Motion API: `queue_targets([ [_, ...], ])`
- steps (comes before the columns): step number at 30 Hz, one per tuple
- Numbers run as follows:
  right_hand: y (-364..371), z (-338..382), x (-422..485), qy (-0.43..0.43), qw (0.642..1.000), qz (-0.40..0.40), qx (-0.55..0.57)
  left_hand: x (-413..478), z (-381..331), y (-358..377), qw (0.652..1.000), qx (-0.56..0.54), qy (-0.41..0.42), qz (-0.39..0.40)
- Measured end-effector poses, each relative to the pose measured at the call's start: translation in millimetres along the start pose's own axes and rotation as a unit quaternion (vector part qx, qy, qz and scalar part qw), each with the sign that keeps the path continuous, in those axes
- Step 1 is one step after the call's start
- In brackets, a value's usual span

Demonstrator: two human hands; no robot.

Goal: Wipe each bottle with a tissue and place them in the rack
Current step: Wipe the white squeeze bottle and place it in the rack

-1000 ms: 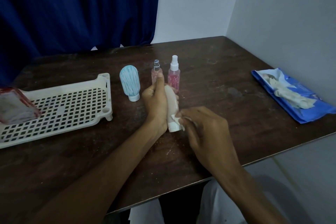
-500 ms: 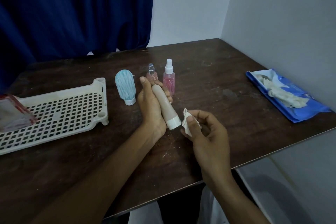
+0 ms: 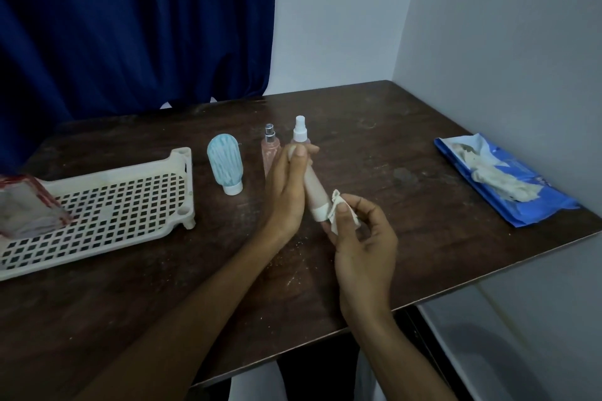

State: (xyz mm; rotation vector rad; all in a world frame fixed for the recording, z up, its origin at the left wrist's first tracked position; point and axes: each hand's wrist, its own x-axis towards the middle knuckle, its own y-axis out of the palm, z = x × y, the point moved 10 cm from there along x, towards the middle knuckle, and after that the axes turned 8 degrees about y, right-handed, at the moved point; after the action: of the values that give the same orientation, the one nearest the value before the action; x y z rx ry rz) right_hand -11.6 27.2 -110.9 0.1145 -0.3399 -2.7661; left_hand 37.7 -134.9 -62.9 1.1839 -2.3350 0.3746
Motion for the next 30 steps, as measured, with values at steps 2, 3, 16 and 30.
queue_targets([
  [2,-6.1,-0.1,2.2,-0.011,1.000,-0.016,-0.011,-1.0,-3.0,-1.6,0.997,0.071,0.001,0.038],
  [3,-7.1,0.6,3.5,-0.013,1.000,-0.017,-0.016,-1.1,-7.2,-4.8,0.994,0.098,0.012,0.048],
  [16,25.3,5.1,0.8,-0.016,0.997,0.081,-0.004,6.3,-70.8,-84.6,0.965,0.245,0.014,0.090],
  [30,41.1,-1.1,-8.7,-0.008,0.987,0.158,-0.006,54.3,-128.5,-244.5,0.857,0.501,0.002,0.122],
])
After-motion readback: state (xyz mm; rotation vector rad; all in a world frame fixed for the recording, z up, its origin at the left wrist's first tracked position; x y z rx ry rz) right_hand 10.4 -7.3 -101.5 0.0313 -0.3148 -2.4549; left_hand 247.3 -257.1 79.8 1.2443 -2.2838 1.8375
